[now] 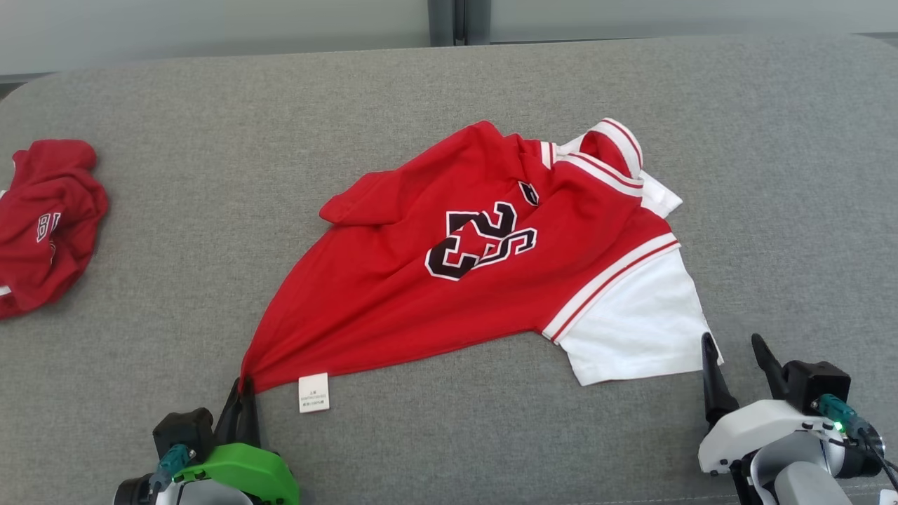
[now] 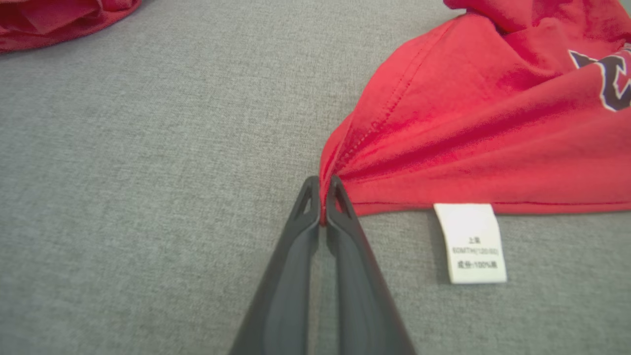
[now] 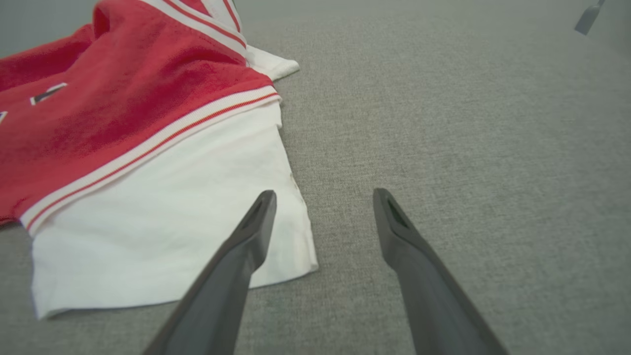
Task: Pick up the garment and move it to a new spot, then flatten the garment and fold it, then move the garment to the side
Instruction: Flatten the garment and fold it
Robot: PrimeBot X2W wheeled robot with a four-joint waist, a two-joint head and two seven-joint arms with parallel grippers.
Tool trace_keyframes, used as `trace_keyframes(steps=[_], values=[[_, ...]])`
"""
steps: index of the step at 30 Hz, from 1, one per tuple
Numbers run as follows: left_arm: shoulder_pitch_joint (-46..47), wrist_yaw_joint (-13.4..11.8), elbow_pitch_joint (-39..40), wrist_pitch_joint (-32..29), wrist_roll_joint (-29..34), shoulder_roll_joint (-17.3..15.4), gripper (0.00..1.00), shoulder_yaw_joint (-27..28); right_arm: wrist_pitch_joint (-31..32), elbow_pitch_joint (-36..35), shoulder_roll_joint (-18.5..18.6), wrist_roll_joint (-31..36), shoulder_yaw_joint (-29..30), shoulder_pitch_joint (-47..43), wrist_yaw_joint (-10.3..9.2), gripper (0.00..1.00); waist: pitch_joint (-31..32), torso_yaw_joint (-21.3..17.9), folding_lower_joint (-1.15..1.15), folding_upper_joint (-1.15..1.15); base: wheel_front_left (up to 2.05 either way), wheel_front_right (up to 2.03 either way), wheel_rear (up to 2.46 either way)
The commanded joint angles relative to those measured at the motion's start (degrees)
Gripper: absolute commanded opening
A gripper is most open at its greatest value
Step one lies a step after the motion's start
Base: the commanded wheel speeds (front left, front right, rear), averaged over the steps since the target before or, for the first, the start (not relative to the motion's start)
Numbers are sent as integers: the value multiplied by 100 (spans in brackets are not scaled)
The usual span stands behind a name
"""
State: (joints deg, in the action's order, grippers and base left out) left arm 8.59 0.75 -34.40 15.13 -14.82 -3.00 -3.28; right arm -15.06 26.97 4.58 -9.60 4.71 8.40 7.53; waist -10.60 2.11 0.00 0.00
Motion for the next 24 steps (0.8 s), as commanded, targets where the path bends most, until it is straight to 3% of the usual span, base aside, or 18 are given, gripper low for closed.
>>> trace_keyframes(steps=[1,10,11,12,13,18,24], values=[[-74,37,-15,0,62,-37,0,73,-17,207,5,-34,-28,67,-8,100,-13,60,0,0,0,0,0],[41,171,-42,0,216,-3,0,69,5,1138,38,-312,-530,242,-6,100,-44,136,0,0,0,0,0],[51,183,-47,0,201,-1,0,49,24,1251,41,-361,-620,264,-3,71,-38,133,0,0,0,0,0],[63,189,-48,0,176,1,0,20,34,1335,42,-408,-705,282,-3,21,-33,128,0,0,0,0,0],[70,188,-49,0,153,1,0,-4,37,1424,48,-471,-774,294,-3,0,-15,121,0,0,0,0,0],[-17,185,-47,0,63,0,0,-89,30,1519,208,-735,-939,281,-9,0,201,75,0,0,0,0,0],[-109,235,197,0,23,1,0,-102,-10,787,311,-971,-845,233,-9,0,618,11,0,0,0,0,0]])
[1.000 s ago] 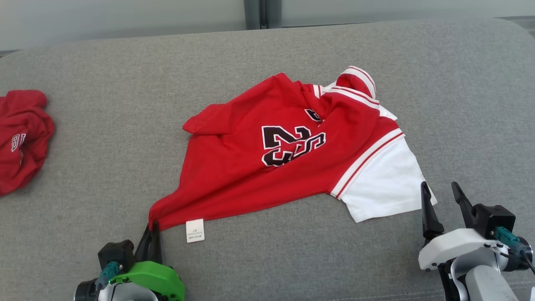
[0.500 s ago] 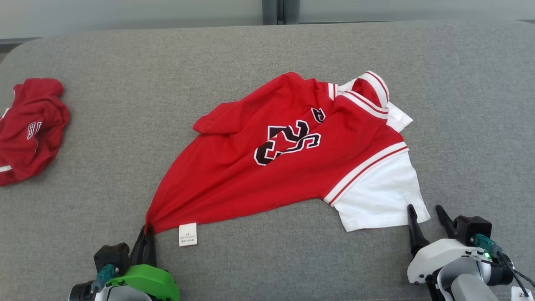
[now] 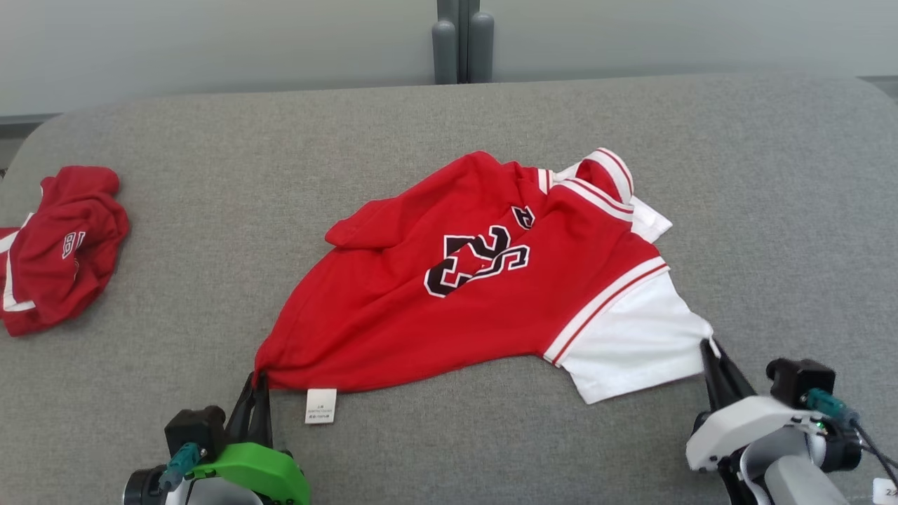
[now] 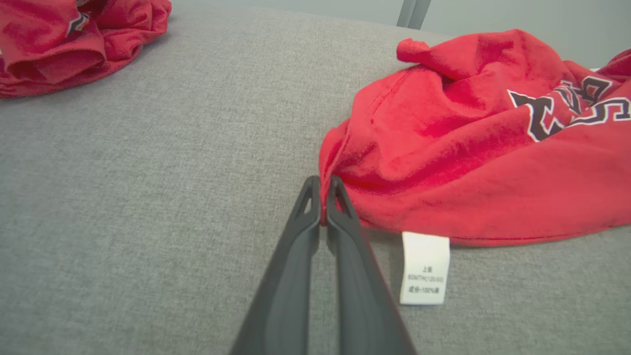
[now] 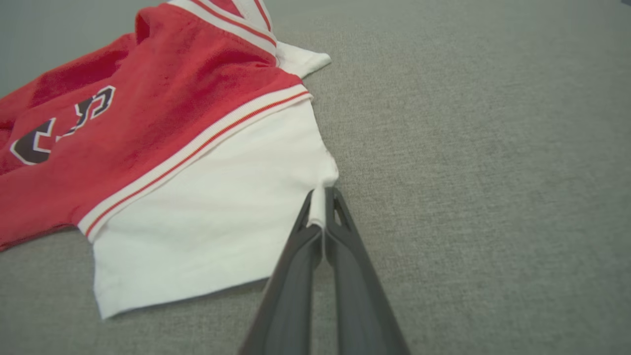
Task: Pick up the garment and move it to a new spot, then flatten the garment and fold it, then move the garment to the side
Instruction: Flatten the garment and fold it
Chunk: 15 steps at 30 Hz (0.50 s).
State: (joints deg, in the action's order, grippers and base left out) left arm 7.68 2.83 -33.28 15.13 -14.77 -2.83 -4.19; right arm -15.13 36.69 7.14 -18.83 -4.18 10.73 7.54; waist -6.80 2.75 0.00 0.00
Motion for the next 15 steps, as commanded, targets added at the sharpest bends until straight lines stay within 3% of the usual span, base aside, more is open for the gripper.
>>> trace_keyframes(steps=[1,7,12,15], values=[[13,48,156,0,134,-16,0,-44,-3,-398,57,-84,109,14,-9,0,296,-63,0,0,0,0,0],[581,223,587,0,293,-118,0,-25,-2,-1457,175,-302,328,423,-9,0,385,-92,0,0,0,0,0],[1920,372,834,-57,434,-578,0,-138,0,-1983,625,-405,197,1509,-9,0,55,-130,0,0,0,0,0],[3319,428,1067,-433,563,-1042,0,-315,201,-2189,1050,-432,155,2818,-9,0,-459,-140,0,0,0,0,0]])
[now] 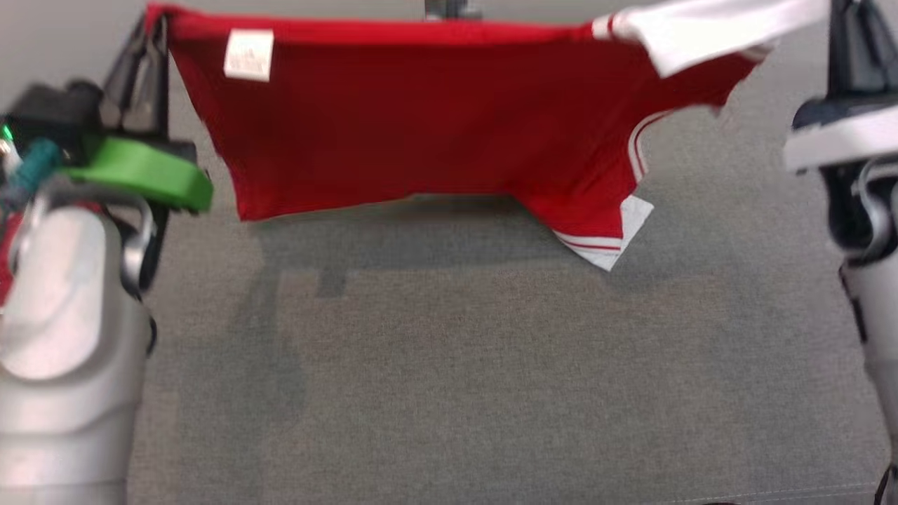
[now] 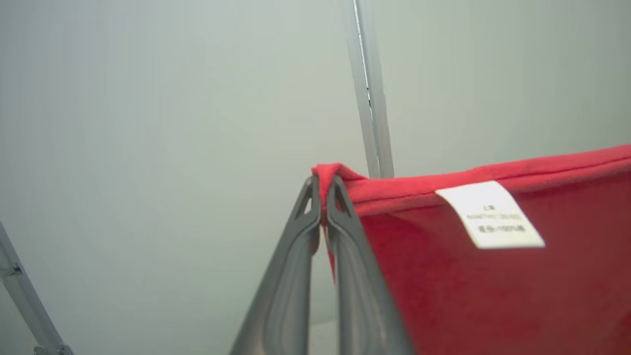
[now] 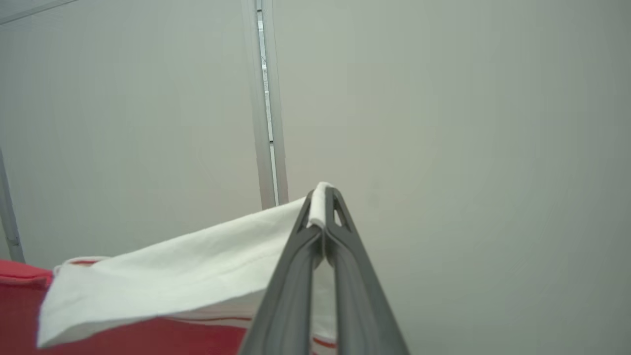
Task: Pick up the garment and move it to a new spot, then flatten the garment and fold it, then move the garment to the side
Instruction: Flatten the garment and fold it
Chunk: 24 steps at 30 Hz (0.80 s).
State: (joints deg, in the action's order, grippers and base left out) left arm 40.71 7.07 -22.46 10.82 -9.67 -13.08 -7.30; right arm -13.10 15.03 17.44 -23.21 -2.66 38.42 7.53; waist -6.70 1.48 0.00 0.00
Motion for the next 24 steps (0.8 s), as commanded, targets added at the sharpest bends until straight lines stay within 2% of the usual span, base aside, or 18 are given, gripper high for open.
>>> trace_keyframes(steps=[1,6,9,11,13,17,20,24], values=[[370,16,33,-110,69,-130,0,-46,93,-68,97,48,-46,383,-8,0,-642,-26,0,0,0,0,0],[2139,36,-50,-478,252,-560,0,-345,516,163,399,459,-175,2165,-8,0,-1482,-75,0,0,0,0,0],[3072,38,-392,-605,437,-732,0,-540,644,617,488,837,-139,3195,-9,0,-1959,-100,0,0,0,0,0],[3615,34,-681,-476,594,-773,0,-647,574,1059,468,1233,214,3831,-10,0,-2134,-88,0,0,0,0,0],[4084,-75,-949,-238,698,-753,0,-669,448,1352,422,1689,375,4425,-10,0,-2226,-75,0,0,0,0,0],[4803,-256,-1559,89,839,-752,0,-669,137,1744,317,2367,789,5329,-11,0,-2276,-61,0,0,0,0,0],[5068,-395,-1905,275,921,-711,0,-721,-60,1968,219,2652,974,5668,-12,0,-2243,-19,0,0,0,0,0],[5037,-370,-2183,397,793,-651,0,-712,-168,2160,168,2758,1031,5789,-12,0,-2334,39,0,0,0,0,0]])
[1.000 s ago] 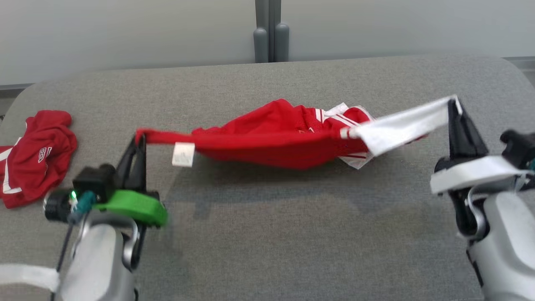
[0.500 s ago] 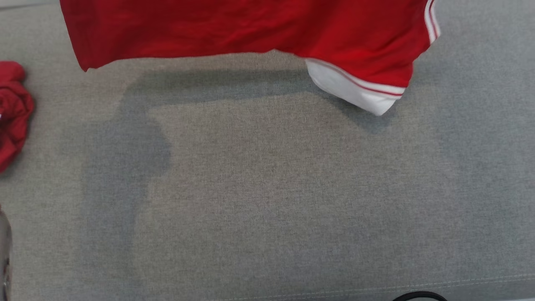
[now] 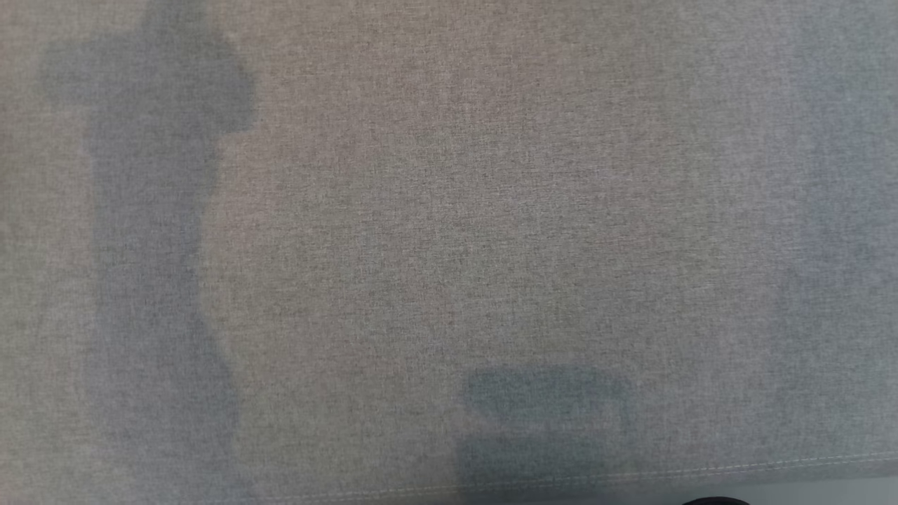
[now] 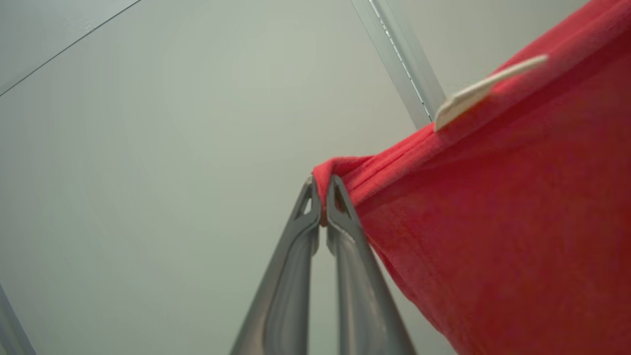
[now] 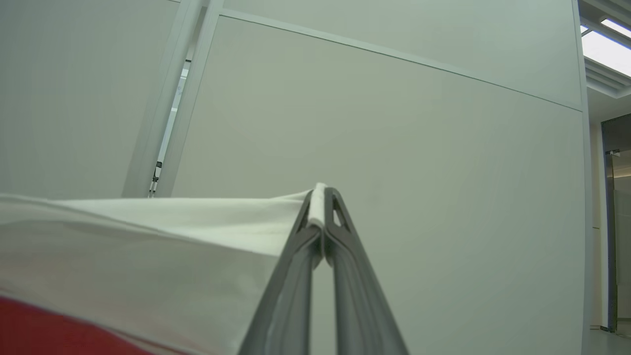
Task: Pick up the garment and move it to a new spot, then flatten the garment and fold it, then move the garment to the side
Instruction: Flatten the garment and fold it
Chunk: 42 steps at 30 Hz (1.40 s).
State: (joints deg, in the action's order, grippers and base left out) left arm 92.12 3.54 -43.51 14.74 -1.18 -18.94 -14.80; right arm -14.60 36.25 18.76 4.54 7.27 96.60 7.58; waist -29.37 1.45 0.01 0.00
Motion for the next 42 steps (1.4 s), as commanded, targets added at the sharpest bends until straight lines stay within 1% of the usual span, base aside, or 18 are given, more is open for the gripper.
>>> trace_keyframes(steps=[1,3,5,6,7,10,11,12,14,15,17,19,21,25,29,32,35,42], values=[[-258,-6,-147,20,-109,-43,0,55,-28,94,30,-41,-20,-158,-16,0,-117,34,-1,0,0,0,0],[-562,-54,-241,25,-185,-27,0,98,-48,197,-17,-239,-97,-465,-16,0,-238,5,-1,0,0,0,0],[-918,-96,-227,29,-323,1,0,184,-56,204,-31,-480,-322,-859,-16,0,-341,-37,-1,0,0,0,0],[-1170,-78,-236,31,-370,37,0,195,-58,163,-6,-665,-401,-1069,-16,0,-377,-47,-1,0,0,0,0],[-1450,-129,-199,33,-507,87,0,299,-61,37,44,-833,-487,-1329,-16,0,-412,-64,-1,0,0,0,0],[-2462,-151,-106,32,-736,202,0,500,-60,-360,198,-1458,-647,-2400,-20,0,-417,-100,-1,0,0,0,0],[-2462,-151,-106,32,-736,202,0,500,-60,-360,198,-1458,-647,-2400,-20,0,-417,-100,-1,0,0,0,0],[-2818,-164,-59,32,-779,247,0,537,-60,-550,268,-1616,-681,-2791,-20,0,-374,-106,-1,0,0,0,0],[-3560,-228,33,33,-952,355,0,758,-62,-904,344,-1983,-529,-3614,-21,0,-217,-134,-1,0,0,0,0],[-3937,-187,31,32,-956,405,0,781,-63,-1076,400,-2079,-500,-4042,-22,0,-119,-141,-1,0,0,0,0],[-4657,-196,76,32,-1063,568,0,910,-64,-1288,343,-2354,-317,-4920,-38,0,119,-166,-1,0,0,0,0],[-5286,-139,68,29,-1086,710,0,966,-67,-1481,314,-2479,-240,-5709,-41,0,368,-188,-1,0,0,0,0],[-5904,-99,28,25,-1057,859,0,985,-68,-1561,153,-2682,-105,-6400,-43,0,620,-218,-1,0,0,0,0],[-6705,-89,49,-7,-1091,1100,0,1158,-68,-1525,31,-2836,-133,-7518,-42,0,1077,-272,-1,0,0,0,0],[-7239,-32,87,-7,-1034,1215,0,1273,-67,-1483,-42,-2920,-324,-8224,-34,0,1459,-338,-1,0,0,0,0],[-7616,-95,96,-6,-1044,1313,0,1409,-67,-1407,-92,-2861,-408,-8621,-34,0,1757,-372,-1,0,0,0,0],[-8031,-26,39,-5,-911,1394,0,1358,-67,-1317,-179,-2814,-407,-8932,-34,0,2077,-381,-1,0,0,0,0],[-8894,-45,115,-5,-874,1499,0,1447,-66,-1279,-329,-2705,-331,-9612,-22,0,2695,-325,-1,0,0,0,0]])
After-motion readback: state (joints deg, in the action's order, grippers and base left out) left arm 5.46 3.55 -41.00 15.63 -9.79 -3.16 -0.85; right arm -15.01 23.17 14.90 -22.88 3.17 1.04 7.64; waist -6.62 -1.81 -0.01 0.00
